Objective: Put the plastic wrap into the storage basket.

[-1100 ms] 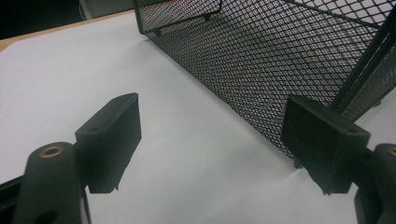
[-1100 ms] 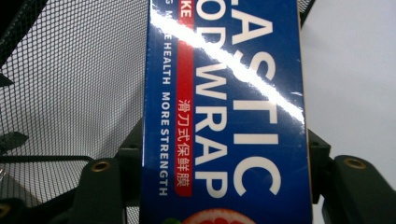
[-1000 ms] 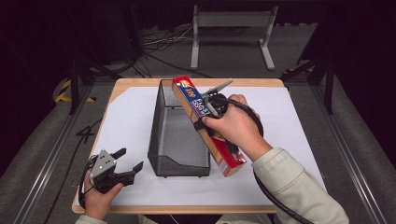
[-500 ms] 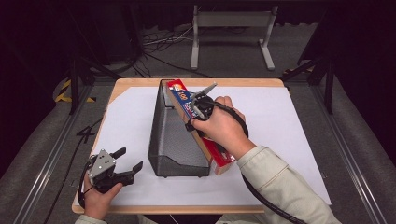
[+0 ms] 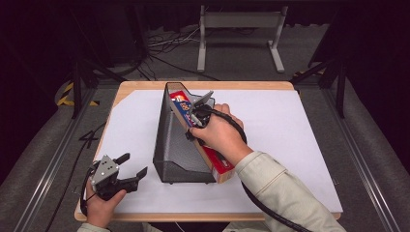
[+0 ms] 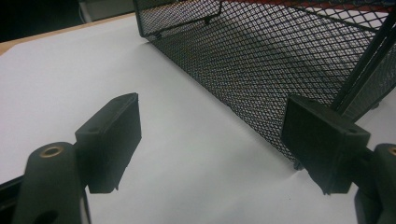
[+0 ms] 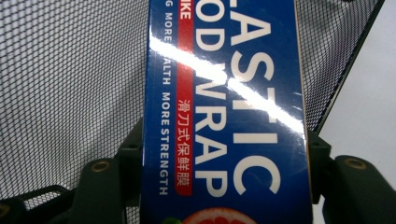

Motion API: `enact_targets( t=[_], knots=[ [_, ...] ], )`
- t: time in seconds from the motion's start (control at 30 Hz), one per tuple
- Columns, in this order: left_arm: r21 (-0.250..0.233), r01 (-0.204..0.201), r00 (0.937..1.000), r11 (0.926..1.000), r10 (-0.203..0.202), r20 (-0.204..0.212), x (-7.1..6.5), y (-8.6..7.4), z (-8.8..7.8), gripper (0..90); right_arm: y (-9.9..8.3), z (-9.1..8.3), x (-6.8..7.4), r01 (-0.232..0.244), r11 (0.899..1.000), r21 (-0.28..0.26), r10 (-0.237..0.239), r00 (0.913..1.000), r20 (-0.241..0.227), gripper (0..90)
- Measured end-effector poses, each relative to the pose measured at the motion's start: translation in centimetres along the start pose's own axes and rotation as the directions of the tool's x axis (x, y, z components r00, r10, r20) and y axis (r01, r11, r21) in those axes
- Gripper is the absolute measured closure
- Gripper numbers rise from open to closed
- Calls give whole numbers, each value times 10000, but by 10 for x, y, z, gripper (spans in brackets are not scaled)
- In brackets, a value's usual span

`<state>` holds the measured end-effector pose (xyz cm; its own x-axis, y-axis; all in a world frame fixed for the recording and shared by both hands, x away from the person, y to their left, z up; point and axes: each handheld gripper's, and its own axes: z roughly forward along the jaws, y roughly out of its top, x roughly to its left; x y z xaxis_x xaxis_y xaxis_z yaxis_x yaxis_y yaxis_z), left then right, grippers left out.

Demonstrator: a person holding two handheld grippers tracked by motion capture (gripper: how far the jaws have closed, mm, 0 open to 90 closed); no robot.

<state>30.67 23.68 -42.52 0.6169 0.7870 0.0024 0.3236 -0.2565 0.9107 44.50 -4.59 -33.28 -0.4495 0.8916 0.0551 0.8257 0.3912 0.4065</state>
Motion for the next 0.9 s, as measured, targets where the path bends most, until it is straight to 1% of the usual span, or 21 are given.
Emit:
enact_targets(
  t=[0.07,0.17,0.2,0.23,0.47,0.53,0.73,0.9],
  knots=[
    [2,-13,10000,10000,13,1,0,0,0,211,0,1,0,-64,10000,54,63,10000,31,388],
    [1,-27,10000,10000,27,-1,0,0,0,212,2,6,2,-277,9987,427,270,9995,167,387],
    [3,-27,10000,10000,27,4,0,0,0,212,2,6,2,-277,9987,427,270,9995,167,387],
    [12,-16,10000,10000,16,23,0,0,0,211,3,8,2,-420,9977,536,408,9989,244,387],
    [-3,-22,10000,10000,22,10,1,0,0,211,6,14,4,-653,9940,882,626,9975,333,383],
    [-21,44,10000,10000,-43,16,0,0,0,211,7,16,5,-685,9929,974,655,9973,329,382],
    [-24,5,10000,10000,-5,3,1,0,0,211,9,21,7,-614,9915,1146,576,9977,365,381],
    [-7,11,10000,10000,-11,-1,1,0,0,212,10,23,6,-552,9905,1262,521,9983,273,378]
  ],
)
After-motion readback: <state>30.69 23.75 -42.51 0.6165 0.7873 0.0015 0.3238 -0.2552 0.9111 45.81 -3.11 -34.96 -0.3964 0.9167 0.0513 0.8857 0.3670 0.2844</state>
